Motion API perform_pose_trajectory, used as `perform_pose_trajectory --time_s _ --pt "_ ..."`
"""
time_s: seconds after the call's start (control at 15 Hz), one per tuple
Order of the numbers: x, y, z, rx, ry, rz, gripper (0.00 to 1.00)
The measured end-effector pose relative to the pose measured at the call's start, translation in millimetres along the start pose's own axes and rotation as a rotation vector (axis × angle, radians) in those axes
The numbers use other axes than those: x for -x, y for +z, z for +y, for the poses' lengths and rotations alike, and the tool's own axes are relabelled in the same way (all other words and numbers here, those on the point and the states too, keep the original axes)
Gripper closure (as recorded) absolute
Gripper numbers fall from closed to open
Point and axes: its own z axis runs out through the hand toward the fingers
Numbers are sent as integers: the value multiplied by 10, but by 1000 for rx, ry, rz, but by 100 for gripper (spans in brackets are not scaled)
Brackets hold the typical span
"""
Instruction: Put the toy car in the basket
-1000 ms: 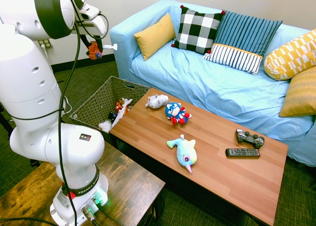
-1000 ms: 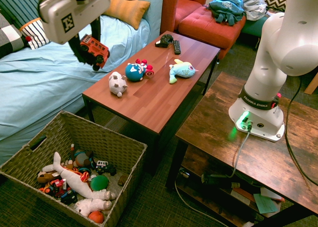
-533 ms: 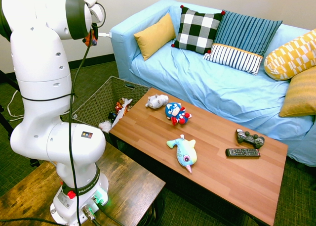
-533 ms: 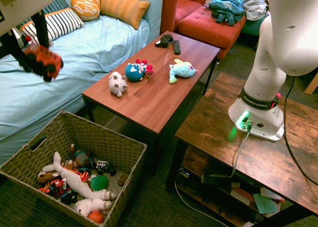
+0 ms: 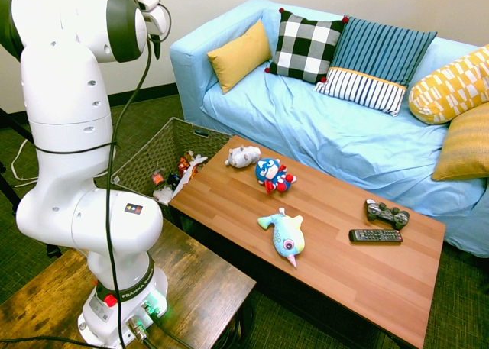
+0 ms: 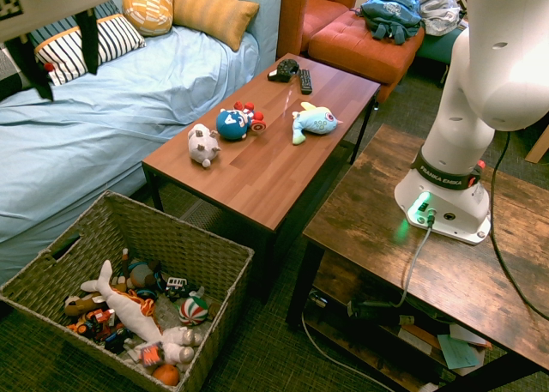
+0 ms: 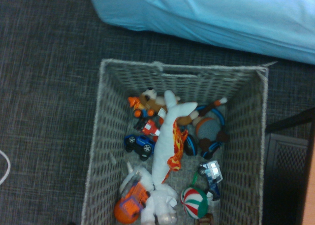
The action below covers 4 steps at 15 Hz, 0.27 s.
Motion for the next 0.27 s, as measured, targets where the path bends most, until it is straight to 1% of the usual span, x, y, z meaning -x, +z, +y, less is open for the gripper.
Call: perform_pose_trajectory --time_s 0.13,0.27 --pt "-566 116 418 -21 123 -38 0" --pt "-979 375 883 -6 226 -66 0"
